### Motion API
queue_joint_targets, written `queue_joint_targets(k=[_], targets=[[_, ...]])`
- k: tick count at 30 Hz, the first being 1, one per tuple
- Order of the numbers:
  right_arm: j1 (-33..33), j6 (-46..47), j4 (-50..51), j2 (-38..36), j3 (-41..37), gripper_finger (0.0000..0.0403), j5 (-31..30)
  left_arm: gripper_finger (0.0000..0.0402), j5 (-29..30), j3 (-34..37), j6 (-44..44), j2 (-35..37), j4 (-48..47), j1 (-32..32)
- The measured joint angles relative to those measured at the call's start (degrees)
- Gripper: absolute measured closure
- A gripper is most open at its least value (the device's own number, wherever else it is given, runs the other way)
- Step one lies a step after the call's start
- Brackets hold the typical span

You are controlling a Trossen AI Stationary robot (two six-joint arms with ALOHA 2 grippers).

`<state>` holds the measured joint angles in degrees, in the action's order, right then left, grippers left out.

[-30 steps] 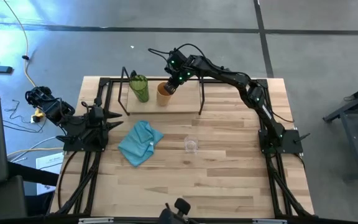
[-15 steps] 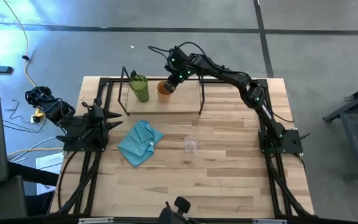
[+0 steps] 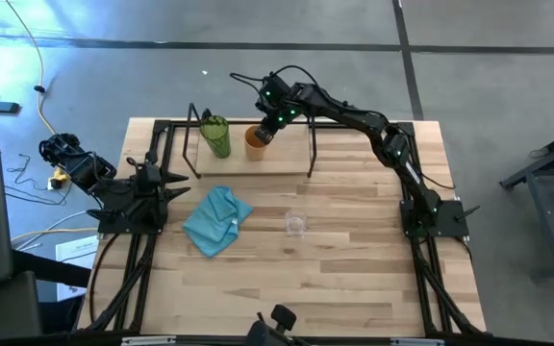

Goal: Stack small to large cups/mugs on shelf
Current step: Put the yellow cup on the shelf

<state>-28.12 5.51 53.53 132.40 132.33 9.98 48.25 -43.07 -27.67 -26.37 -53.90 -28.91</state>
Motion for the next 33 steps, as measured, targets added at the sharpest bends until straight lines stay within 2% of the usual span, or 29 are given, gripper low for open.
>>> queue_joint_targets(k=[8,17,33], targets=[[0.0,-1.0,-0.6,0.0,0.0,0.0386,0.3,0.0273,0.0,0.0,0.0,0.0,0.0,0.0],[0.0,-0.4,-1.1,0.0,-0.1,0.0319,0.6,0.0273,0.0,0.0,0.0,0.0,0.0,0.0],[0.0,-0.6,-1.1,0.0,-0.1,0.0316,0.5,0.0273,-0.7,0.0,0.0,0.0,0.0,0.0]])
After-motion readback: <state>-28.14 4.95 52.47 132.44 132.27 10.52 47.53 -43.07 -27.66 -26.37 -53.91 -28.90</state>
